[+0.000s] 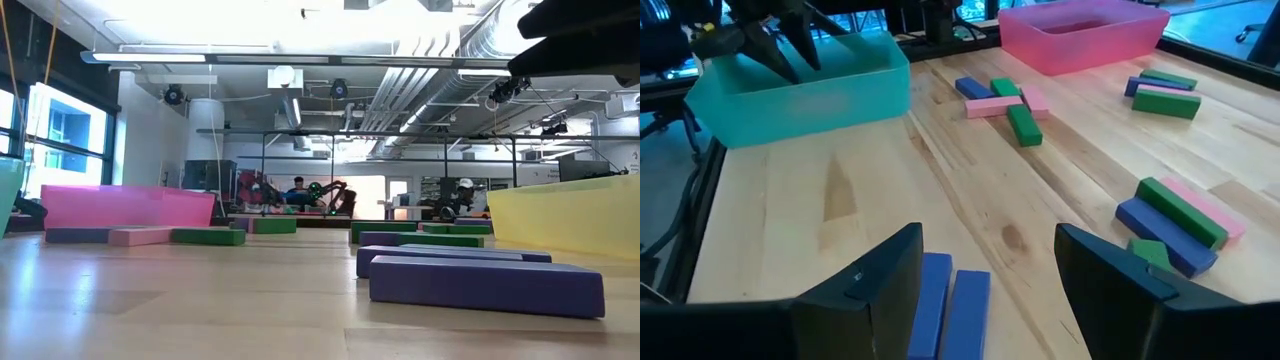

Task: Sort blocks
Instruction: Put the green block into the pink bin

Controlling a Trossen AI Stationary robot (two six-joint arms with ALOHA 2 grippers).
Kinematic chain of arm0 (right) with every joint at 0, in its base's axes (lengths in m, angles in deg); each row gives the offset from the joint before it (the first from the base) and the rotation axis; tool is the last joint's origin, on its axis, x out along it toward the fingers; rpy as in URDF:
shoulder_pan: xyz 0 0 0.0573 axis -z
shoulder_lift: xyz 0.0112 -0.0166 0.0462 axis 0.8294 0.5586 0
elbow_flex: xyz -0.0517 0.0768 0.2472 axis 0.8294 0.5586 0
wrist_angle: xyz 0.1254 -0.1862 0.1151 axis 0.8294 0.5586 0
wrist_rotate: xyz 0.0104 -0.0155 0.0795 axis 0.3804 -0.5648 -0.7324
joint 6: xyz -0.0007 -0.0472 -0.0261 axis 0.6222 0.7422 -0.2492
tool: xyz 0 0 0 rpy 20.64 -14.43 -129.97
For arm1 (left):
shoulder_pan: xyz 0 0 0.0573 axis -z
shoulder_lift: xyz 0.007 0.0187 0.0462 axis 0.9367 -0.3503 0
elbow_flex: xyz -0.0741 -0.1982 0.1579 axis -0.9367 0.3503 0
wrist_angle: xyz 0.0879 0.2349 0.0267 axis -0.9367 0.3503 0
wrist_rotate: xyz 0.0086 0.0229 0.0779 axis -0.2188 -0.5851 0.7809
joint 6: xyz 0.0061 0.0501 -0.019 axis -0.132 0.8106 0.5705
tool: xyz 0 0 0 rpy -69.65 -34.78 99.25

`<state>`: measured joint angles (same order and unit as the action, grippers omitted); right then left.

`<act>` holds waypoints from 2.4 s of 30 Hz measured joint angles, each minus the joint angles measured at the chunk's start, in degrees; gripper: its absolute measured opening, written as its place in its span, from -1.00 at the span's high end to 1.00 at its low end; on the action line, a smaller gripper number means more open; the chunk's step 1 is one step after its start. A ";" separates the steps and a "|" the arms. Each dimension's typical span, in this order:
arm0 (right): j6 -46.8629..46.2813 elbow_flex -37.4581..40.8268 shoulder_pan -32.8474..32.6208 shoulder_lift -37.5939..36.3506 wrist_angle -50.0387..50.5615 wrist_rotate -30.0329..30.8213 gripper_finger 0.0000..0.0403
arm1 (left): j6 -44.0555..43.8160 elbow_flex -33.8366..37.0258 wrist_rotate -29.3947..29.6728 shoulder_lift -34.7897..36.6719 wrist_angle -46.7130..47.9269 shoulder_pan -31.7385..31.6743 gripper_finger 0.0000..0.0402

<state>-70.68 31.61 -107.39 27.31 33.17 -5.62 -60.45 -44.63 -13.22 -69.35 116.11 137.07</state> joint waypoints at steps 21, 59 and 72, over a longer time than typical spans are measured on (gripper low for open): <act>1.62 0.00 0.00 -0.02 -1.61 -0.37 -0.06 | 73.17 -0.04 24.90 7.89 -19.51 -29.96 0.11; -0.88 0.00 -0.04 -0.02 -5.06 -0.90 -0.06 | 124.12 9.48 -3.22 -2.35 -29.07 -62.52 0.17; -0.09 0.00 -0.04 -0.02 -5.18 -0.37 -0.06 | 116.38 9.96 0.08 2.75 -34.61 -59.38 0.67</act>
<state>-70.77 31.61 -107.44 27.29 28.00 -5.99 55.93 -34.67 -13.15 -66.60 81.50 77.69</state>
